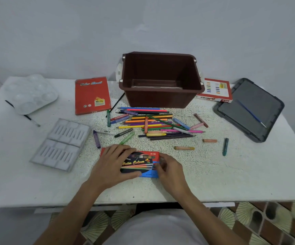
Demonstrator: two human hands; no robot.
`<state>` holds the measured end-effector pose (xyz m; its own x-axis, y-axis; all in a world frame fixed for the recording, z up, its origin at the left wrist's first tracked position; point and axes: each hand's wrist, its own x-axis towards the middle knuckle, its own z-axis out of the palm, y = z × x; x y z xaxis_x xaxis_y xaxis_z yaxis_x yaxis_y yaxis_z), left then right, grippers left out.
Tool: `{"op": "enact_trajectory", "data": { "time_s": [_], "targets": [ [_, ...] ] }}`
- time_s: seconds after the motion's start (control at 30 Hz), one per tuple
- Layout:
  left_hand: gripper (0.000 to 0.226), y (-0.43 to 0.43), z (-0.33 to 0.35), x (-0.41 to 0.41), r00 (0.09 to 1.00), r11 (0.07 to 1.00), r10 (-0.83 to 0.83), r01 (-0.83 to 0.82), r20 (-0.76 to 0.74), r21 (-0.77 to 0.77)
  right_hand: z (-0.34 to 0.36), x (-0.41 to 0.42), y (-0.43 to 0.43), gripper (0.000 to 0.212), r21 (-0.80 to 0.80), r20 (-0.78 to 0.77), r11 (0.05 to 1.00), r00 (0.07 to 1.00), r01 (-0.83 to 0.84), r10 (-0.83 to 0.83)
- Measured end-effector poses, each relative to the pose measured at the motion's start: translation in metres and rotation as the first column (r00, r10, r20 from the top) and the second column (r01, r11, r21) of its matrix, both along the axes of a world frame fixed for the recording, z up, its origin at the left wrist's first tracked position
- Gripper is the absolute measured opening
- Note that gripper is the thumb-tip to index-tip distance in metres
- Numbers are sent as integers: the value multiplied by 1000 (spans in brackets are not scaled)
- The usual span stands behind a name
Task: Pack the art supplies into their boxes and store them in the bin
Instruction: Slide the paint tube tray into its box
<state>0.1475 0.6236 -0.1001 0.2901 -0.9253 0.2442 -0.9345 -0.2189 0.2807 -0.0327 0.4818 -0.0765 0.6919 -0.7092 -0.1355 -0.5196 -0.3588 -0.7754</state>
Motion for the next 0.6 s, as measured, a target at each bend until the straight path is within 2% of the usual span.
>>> {"op": "enact_trajectory", "data": {
  "time_s": [0.07, 0.13, 0.2, 0.27, 0.33, 0.4, 0.6],
  "targets": [
    [64, -1, -1, -2, 999, 998, 4, -2, 33, -68, -3, -2, -2, 38, 13, 13, 1000, 1000, -7, 6],
    [50, 0, -3, -4, 997, 989, 27, -16, 77, -144, -3, -4, 2, 45, -85, -6, 995, 999, -52, 51],
    [43, 2, -4, -6, 991, 980, 89, -70, 96, -184, -5, -3, 10, 45, -357, -67, 922, 989, -151, 136],
    [41, 6, -3, -12, 981, 971, 171, -152, 96, -182, -11, -3, 18, 48, -565, -181, 784, 965, -259, 189],
    [41, 11, -3, -21, 963, 956, 257, -242, 74, -167, -18, -5, 22, 49, -588, -245, 741, 944, -325, 220],
    [43, 16, -6, -30, 946, 941, 320, -312, 48, -135, -22, -8, 22, 54, -536, -245, 767, 935, -352, 258],
    [60, 20, -13, -36, 958, 962, 256, -265, 129, 63, -26, -15, 20, 74, -547, -352, 722, 899, -425, 262]
  ]
}}
